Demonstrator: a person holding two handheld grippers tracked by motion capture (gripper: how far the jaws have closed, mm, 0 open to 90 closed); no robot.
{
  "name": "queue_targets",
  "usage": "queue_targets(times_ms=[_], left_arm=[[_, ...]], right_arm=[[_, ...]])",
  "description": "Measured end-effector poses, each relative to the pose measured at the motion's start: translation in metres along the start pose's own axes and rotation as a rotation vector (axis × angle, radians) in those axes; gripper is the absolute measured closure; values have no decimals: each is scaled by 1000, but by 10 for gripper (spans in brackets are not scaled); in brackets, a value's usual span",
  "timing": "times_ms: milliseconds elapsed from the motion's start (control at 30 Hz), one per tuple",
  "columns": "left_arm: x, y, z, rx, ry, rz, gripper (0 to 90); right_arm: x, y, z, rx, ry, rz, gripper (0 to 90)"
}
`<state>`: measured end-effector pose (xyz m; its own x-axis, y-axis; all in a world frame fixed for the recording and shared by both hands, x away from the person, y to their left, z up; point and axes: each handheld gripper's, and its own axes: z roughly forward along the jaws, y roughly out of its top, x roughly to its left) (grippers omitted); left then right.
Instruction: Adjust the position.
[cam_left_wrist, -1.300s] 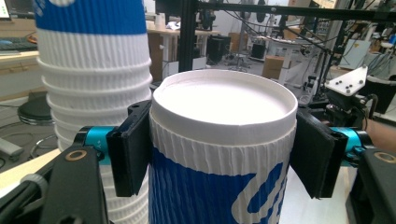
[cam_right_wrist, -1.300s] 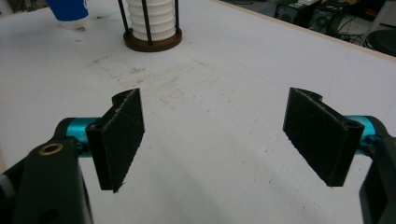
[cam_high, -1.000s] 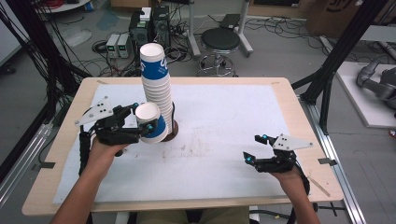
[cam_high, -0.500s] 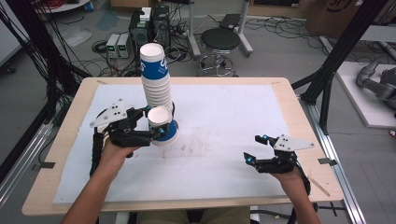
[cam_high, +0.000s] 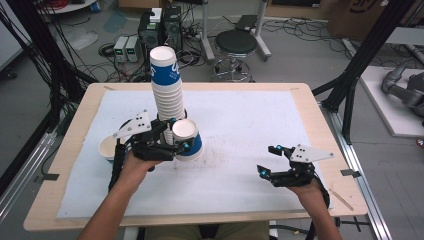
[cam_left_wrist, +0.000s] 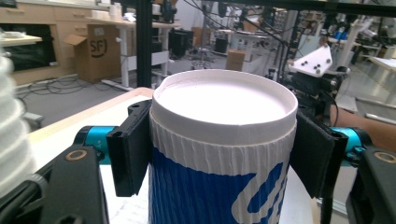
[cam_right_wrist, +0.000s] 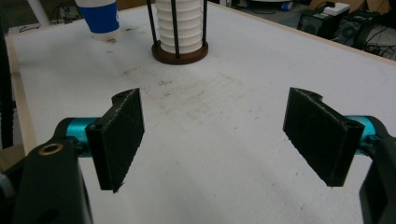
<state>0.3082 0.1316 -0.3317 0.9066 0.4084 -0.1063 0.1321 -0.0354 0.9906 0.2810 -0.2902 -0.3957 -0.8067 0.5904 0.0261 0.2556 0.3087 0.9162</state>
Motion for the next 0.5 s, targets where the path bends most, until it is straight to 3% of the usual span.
queue_targets(times_ms=[500], left_arm=[[-15, -17, 24, 42, -92, 12, 294]], right_arm=[[17, 9, 12, -7, 109, -27, 209]])
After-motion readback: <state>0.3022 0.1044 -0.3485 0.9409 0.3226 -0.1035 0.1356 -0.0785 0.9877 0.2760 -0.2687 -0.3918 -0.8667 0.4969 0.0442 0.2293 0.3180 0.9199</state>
